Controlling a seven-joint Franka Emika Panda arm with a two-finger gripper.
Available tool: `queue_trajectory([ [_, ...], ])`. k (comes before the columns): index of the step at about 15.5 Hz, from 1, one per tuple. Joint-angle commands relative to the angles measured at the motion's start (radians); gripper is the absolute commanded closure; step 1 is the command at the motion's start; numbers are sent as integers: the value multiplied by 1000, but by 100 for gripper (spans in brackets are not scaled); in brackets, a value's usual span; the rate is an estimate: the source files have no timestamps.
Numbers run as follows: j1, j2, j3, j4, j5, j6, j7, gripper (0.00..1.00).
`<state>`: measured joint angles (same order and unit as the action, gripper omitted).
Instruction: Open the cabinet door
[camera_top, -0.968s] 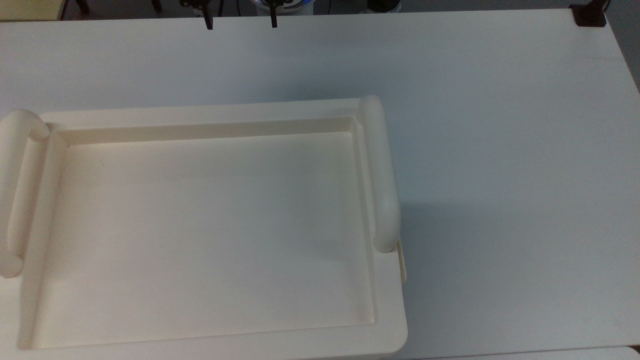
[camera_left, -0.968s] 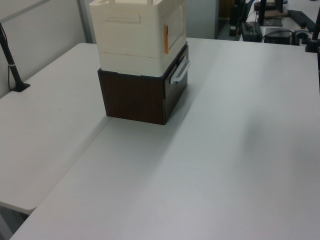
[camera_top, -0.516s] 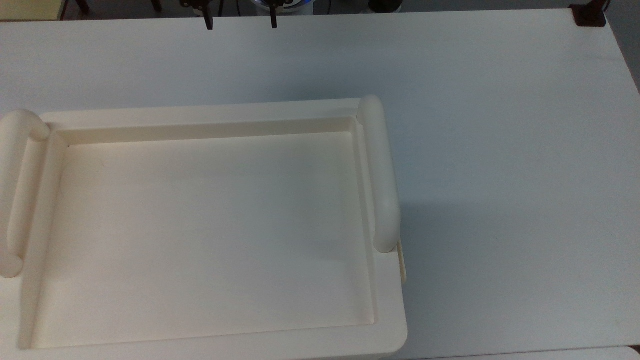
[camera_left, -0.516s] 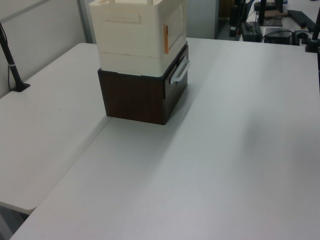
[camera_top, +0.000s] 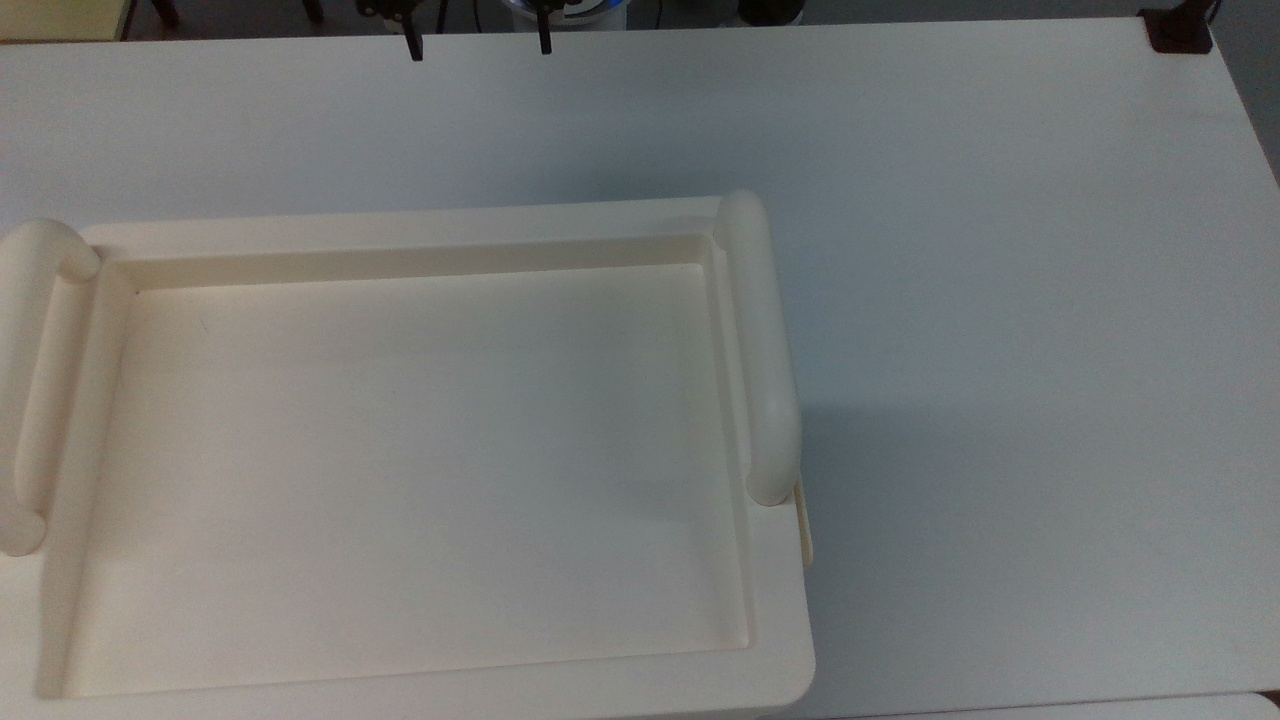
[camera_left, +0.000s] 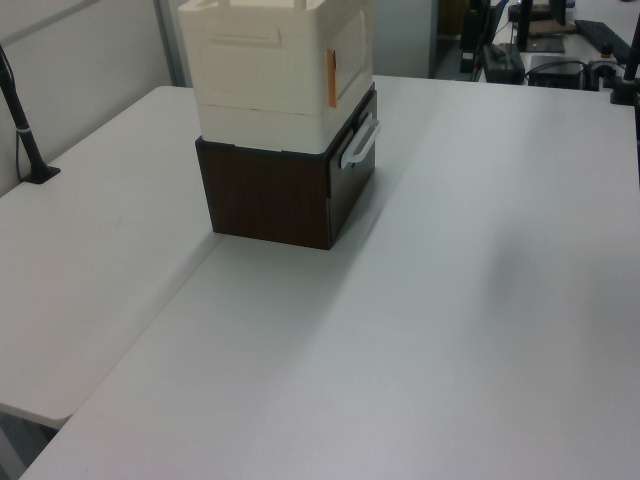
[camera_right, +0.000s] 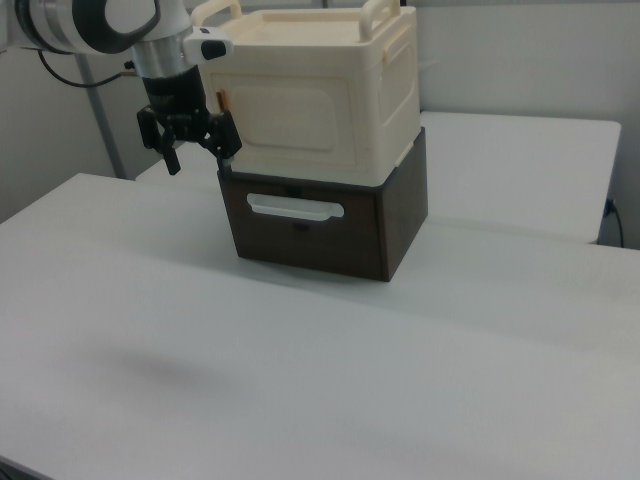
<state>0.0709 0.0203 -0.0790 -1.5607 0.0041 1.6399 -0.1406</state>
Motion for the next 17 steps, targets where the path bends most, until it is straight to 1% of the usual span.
queue_trajectory([
  [1,-2,-19,8,-12,13,9,-91,0],
  [2,-2,-14,8,-12,17,29,-91,0],
  [4,4,-10,8,-12,30,124,-83,0],
  [7,4,1,8,-10,83,248,-80,20],
  [9,4,10,8,7,141,296,-79,27],
  [12,12,42,8,13,215,404,-71,27],
  [13,33,52,8,13,230,461,-70,27],
  [15,67,73,7,13,231,556,-68,28],
  [17,70,98,8,14,228,609,-21,28],
])
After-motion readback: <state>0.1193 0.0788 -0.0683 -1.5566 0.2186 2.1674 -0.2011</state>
